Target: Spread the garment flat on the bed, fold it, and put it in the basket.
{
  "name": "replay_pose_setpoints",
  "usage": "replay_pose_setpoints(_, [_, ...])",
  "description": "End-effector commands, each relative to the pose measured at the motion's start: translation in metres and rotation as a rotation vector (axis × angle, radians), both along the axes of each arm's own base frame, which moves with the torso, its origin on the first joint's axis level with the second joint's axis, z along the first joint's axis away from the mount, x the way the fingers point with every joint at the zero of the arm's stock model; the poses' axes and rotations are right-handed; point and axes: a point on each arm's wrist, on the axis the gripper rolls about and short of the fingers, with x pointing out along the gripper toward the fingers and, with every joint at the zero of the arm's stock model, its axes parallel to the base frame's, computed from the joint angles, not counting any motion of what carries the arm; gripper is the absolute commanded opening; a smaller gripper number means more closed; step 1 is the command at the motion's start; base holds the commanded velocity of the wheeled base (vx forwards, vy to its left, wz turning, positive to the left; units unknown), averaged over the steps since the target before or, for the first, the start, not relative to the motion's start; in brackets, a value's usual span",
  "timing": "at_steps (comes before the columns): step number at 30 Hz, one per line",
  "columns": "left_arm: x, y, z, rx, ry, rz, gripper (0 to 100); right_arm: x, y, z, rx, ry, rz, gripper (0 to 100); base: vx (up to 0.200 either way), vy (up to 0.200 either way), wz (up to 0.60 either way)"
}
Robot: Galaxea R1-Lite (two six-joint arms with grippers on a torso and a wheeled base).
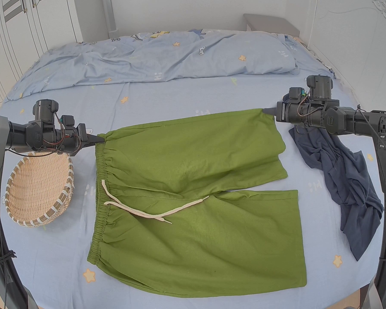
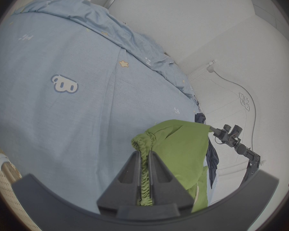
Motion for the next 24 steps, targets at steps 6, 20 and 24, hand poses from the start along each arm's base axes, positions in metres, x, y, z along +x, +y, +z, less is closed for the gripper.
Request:
replay_pose_setpoints(6, [-0.001, 0.000, -0.007, -0.001, 0.007, 0.000, 0, -0.036, 0.003, 0.012, 0.025, -0.222, -0.018, 0, 0.000, 0.000, 0.00])
replay_pose_setpoints(20, [0.001, 0.006, -0.006, 0.005, -0.041, 0.014, 0, -0.001, 0.006, -0.023, 0.017, -0.178, -0.078, 100, 0.000, 0.000, 0.00])
replay_pose_setpoints(24, [0.000, 0.004, -0.006, 0.005, -0.041, 0.011, 100, 0.001, 0.007, -0.024, 0.020, -0.179, -0.077, 100, 0.000, 0.000, 0.00])
